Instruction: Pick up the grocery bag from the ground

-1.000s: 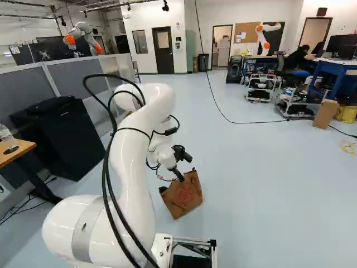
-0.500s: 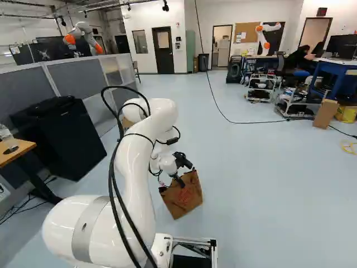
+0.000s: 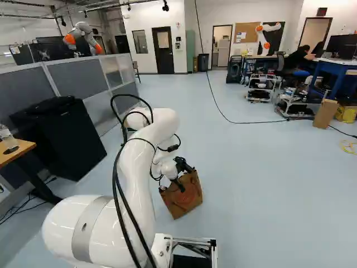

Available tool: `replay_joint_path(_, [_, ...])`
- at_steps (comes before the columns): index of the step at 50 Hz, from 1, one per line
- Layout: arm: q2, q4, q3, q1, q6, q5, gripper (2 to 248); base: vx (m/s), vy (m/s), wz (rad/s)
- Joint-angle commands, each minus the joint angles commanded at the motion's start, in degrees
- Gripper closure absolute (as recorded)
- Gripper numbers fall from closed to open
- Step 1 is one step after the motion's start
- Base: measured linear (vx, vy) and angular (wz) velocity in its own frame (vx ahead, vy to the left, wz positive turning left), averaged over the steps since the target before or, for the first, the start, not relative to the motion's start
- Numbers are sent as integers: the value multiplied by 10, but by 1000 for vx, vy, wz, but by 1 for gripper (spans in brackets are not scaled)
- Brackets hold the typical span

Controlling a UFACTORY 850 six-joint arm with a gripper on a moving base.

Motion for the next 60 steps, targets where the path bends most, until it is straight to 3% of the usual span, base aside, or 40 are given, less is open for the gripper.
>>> replay_joint_path(1, [0, 0, 0, 0, 0, 0, 3, 0, 0, 0])
replay_joint_path(2, [0, 0, 0, 0, 0, 0, 26, 0, 0, 0])
replay_joint_path(6, [0, 0, 0, 0, 0, 0, 26, 0, 0, 0])
replay_joint_path(7, [0, 0, 0, 0, 0, 0, 64, 0, 0, 0])
replay_joint_path(11, [0, 0, 0, 0, 0, 0, 64, 0, 0, 0])
replay_joint_path(12, [0, 0, 0, 0, 0, 0, 103, 0, 0, 0])
replay_joint_path(16, [0, 0, 0, 0, 0, 0, 103, 0, 0, 0])
replay_joint_path(17, [0, 0, 0, 0, 0, 0, 141, 0, 0, 0])
replay_joint_path(22, [0, 0, 0, 0, 0, 0, 141, 0, 0, 0])
replay_joint_path(23, [0, 0, 0, 0, 0, 0, 179, 0, 0, 0])
replay_joint_path(27, [0, 0, 0, 0, 0, 0, 179, 0, 0, 0])
replay_joint_path(28, [0, 0, 0, 0, 0, 0, 216, 0, 0, 0])
replay_joint_path(43, [4, 0, 4, 0, 0, 0, 225, 0, 0, 0])
replay_joint_path(60, [65, 0, 58, 0, 0, 0, 225, 0, 0, 0])
